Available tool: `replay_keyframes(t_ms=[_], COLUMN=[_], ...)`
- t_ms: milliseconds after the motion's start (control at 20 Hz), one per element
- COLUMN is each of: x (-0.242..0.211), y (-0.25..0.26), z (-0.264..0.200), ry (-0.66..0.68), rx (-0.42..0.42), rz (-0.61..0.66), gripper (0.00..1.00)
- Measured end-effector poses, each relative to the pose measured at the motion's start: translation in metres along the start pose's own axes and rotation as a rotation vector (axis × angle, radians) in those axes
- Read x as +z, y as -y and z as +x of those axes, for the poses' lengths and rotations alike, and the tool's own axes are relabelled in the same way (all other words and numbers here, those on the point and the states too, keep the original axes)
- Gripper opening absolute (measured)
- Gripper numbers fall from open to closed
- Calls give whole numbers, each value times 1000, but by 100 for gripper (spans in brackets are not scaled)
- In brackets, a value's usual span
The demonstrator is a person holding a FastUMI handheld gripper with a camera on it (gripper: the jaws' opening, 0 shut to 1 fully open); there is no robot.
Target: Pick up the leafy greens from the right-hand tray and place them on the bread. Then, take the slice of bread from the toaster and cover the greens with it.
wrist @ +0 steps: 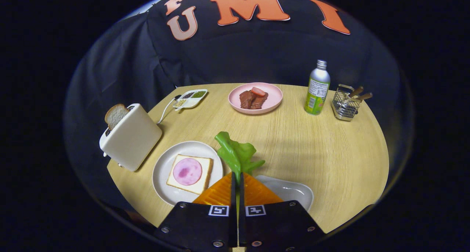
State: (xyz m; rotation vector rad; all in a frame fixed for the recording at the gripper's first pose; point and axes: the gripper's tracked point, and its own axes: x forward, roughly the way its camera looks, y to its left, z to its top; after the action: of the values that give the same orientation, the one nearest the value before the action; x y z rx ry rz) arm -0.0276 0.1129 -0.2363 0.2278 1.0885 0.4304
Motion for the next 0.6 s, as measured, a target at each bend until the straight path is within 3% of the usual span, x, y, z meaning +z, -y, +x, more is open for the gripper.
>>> replay_keyframes(t_ms=[600], x=[4], y=[-76], z=[44], ry=[-34], rx=[140], rz=[-78], gripper=[2])
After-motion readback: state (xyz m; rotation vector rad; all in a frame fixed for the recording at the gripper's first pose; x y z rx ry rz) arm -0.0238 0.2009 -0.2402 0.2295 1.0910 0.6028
